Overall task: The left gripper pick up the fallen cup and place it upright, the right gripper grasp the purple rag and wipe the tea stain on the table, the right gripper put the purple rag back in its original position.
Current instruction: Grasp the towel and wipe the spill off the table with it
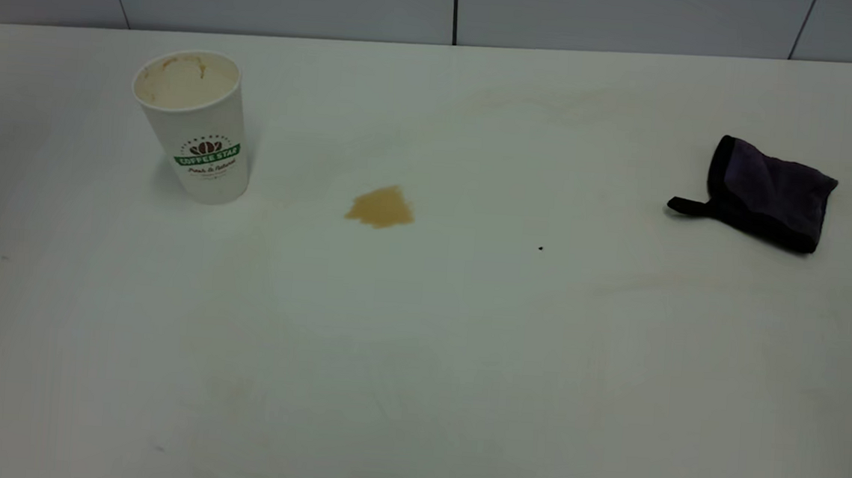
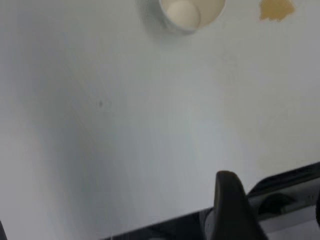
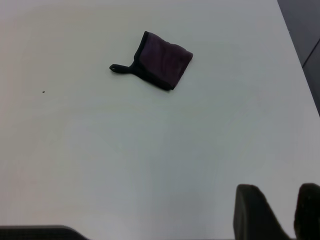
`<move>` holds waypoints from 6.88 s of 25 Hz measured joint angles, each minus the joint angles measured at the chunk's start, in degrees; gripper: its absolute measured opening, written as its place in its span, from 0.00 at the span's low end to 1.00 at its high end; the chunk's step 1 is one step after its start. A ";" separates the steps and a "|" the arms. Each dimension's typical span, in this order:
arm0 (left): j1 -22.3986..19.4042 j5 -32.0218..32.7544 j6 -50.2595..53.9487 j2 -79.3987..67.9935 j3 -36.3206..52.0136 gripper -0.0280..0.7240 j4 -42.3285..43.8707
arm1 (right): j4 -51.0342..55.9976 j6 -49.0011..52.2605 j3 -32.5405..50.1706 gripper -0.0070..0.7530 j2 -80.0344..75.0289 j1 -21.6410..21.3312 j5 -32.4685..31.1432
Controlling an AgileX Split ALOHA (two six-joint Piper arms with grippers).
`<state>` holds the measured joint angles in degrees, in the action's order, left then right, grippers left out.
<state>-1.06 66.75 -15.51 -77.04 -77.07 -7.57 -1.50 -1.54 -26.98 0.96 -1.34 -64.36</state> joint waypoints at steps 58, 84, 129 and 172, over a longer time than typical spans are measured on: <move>0.00 -1.36 12.16 78.16 49.15 0.62 5.81 | 0.00 0.00 0.00 0.32 0.00 0.00 0.00; 0.00 -1.42 12.00 78.16 49.15 0.62 5.81 | -7.19 1.54 -5.78 0.56 -20.70 0.00 2.65; 0.00 -1.42 12.06 78.16 49.15 0.61 5.81 | 1.50 -9.15 -74.29 0.88 -145.61 3.50 26.67; 0.00 -1.47 12.01 78.16 49.15 0.61 5.81 | 35.79 -25.36 -77.66 0.11 -151.24 40.37 44.43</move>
<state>-1.06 65.28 -3.50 1.12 -27.92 -1.76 34.29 -26.90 -104.64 -150.28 39.03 -19.93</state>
